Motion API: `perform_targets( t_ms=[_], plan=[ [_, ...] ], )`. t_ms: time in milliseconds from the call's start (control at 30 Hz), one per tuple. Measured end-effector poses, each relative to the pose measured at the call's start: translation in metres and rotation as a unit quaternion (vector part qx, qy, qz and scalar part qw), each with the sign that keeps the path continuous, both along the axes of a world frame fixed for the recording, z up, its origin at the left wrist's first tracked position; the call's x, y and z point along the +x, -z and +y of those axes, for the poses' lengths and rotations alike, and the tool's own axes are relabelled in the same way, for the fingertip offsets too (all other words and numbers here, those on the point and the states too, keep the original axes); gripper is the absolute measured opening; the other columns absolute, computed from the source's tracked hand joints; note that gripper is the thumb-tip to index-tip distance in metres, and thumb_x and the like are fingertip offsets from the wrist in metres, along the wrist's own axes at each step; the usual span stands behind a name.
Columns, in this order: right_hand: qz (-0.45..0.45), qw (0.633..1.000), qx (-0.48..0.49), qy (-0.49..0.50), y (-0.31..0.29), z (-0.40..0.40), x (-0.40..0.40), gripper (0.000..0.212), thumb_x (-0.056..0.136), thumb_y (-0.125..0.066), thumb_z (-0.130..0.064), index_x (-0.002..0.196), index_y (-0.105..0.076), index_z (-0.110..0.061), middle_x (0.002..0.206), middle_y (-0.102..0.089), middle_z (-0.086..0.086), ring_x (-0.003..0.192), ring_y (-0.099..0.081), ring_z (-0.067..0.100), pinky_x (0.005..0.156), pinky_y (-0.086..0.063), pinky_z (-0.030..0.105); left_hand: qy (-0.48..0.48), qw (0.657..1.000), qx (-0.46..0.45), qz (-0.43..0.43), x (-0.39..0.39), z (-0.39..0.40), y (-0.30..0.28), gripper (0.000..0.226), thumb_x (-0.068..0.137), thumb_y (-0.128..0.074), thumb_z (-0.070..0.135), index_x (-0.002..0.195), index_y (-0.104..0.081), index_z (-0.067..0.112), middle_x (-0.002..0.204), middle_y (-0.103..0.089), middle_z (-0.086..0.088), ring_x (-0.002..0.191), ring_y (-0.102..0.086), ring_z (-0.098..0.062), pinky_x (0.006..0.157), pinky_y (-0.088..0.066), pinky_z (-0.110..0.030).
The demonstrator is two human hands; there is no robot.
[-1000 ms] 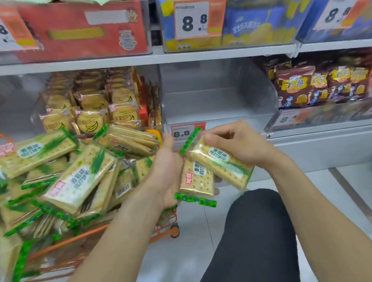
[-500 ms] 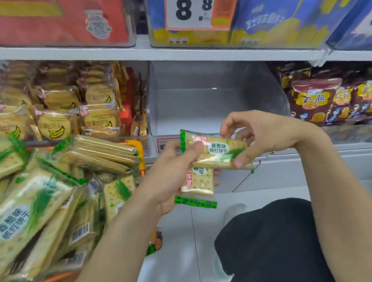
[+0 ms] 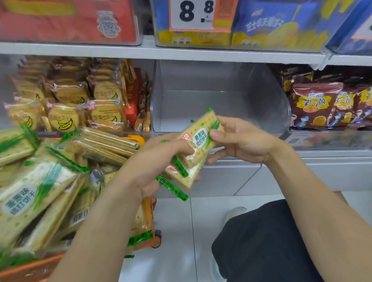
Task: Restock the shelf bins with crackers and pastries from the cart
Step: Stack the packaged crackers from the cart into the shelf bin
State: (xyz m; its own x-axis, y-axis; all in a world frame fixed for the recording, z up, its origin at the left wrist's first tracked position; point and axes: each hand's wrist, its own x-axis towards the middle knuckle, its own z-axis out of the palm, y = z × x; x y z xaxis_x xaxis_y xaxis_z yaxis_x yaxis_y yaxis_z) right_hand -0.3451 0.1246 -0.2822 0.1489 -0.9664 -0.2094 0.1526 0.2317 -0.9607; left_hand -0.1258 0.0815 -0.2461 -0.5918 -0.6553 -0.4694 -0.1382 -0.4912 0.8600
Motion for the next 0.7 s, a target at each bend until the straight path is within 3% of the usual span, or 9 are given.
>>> perform_targets(
  t_ms=[133, 200, 233, 300, 367, 433, 567, 633, 700],
  plan=[
    [-0.014, 0.998, -0.023, 0.049, -0.009, -0.001, -0.004, 0.050, 0.081, -0.067, -0.012, 0.129, -0.058, 0.000, 0.114, -0.071, 0.013, 0.102, -0.071, 0.029, 0.081, -0.061, 0.037, -0.090, 0.994, -0.016, 0.052, -0.001, -0.005, -0.006, 0.048, 0.077, -0.074, 0.022, 0.117, -0.065, -0.001, 0.112, -0.070, -0.025, 0.107, -0.067, -0.041, 0.089, -0.055, -0.058],
    [-0.029, 0.995, -0.037, 0.084, -0.009, -0.005, -0.011, 0.051, 0.074, -0.072, -0.011, 0.122, -0.060, 0.001, 0.112, -0.074, 0.014, 0.103, -0.071, 0.030, 0.085, -0.060, 0.038, -0.151, 0.985, -0.047, 0.064, -0.004, -0.016, -0.010, 0.042, 0.079, -0.069, 0.029, 0.110, -0.066, 0.002, 0.109, -0.071, -0.019, 0.106, -0.068, -0.034, 0.089, -0.058, -0.048],
    [-0.035, 0.992, -0.046, 0.109, -0.008, -0.010, -0.014, 0.048, 0.074, -0.073, -0.009, 0.120, -0.061, 0.001, 0.111, -0.075, 0.014, 0.102, -0.072, 0.029, 0.086, -0.059, 0.038, -0.179, 0.979, -0.080, 0.049, -0.006, -0.022, -0.013, 0.033, 0.084, -0.064, 0.028, 0.103, -0.066, 0.001, 0.107, -0.071, -0.019, 0.106, -0.067, -0.034, 0.088, -0.058, -0.047],
    [-0.033, 0.984, -0.056, 0.166, -0.006, -0.027, -0.022, 0.032, 0.084, -0.067, -0.005, 0.116, -0.062, -0.001, 0.109, -0.075, 0.011, 0.102, -0.072, 0.026, 0.086, -0.059, 0.035, -0.203, 0.956, -0.203, -0.057, -0.014, -0.043, -0.008, 0.040, 0.085, -0.061, 0.031, 0.103, -0.060, -0.004, 0.111, -0.064, -0.024, 0.112, -0.059, -0.042, 0.093, -0.050, -0.053],
    [-0.002, 0.976, -0.046, 0.214, -0.002, -0.052, -0.031, 0.023, 0.096, -0.060, -0.003, 0.118, -0.063, -0.001, 0.112, -0.074, 0.010, 0.107, -0.070, 0.025, 0.088, -0.059, 0.037, -0.188, 0.901, -0.336, -0.202, -0.023, -0.060, -0.005, 0.045, 0.086, -0.062, 0.034, 0.121, -0.054, 0.007, 0.123, -0.058, -0.014, 0.118, -0.054, -0.033, 0.101, -0.043, -0.044],
    [0.066, 0.965, -0.007, 0.255, 0.010, -0.086, -0.043, 0.029, 0.097, -0.063, -0.007, 0.125, -0.061, 0.000, 0.115, -0.071, 0.008, 0.113, -0.065, 0.024, 0.091, -0.058, 0.041, -0.125, 0.860, -0.410, -0.277, -0.033, -0.073, 0.003, 0.056, 0.090, -0.060, 0.030, 0.137, -0.042, 0.008, 0.136, -0.044, -0.013, 0.128, -0.042, -0.031, 0.106, -0.034, -0.040],
    [0.187, 0.949, 0.069, 0.243, 0.043, -0.151, -0.046, 0.041, 0.090, -0.075, -0.022, 0.128, -0.062, -0.011, 0.126, -0.068, 0.004, 0.122, -0.060, 0.022, 0.098, -0.054, 0.044, 0.014, 0.833, -0.419, -0.360, -0.052, -0.084, 0.014, 0.065, 0.093, -0.057, 0.026, 0.144, -0.024, 0.002, 0.143, -0.028, -0.019, 0.131, -0.037, -0.039, 0.105, -0.035, -0.046],
    [0.239, 0.934, 0.067, 0.256, 0.057, -0.177, -0.045, 0.038, 0.092, -0.074, -0.022, 0.126, -0.063, -0.009, 0.122, -0.068, 0.006, 0.111, -0.062, 0.021, 0.087, -0.057, 0.036, 0.048, 0.819, -0.429, -0.378, -0.056, -0.087, 0.021, 0.063, 0.094, -0.055, 0.022, 0.142, -0.022, 0.000, 0.140, -0.026, -0.021, 0.125, -0.043, -0.042, 0.100, -0.039, -0.046],
    [0.270, 0.921, 0.050, 0.278, 0.068, -0.200, -0.044, 0.040, 0.093, -0.072, -0.021, 0.129, -0.060, -0.008, 0.121, -0.068, 0.008, 0.098, -0.061, 0.019, 0.064, -0.052, 0.020, 0.060, 0.799, -0.453, -0.391, -0.056, -0.093, 0.030, 0.065, 0.094, -0.054, 0.017, 0.144, -0.018, -0.002, 0.138, -0.025, -0.022, 0.114, -0.051, -0.044, 0.091, -0.043, -0.044]
  ],
)
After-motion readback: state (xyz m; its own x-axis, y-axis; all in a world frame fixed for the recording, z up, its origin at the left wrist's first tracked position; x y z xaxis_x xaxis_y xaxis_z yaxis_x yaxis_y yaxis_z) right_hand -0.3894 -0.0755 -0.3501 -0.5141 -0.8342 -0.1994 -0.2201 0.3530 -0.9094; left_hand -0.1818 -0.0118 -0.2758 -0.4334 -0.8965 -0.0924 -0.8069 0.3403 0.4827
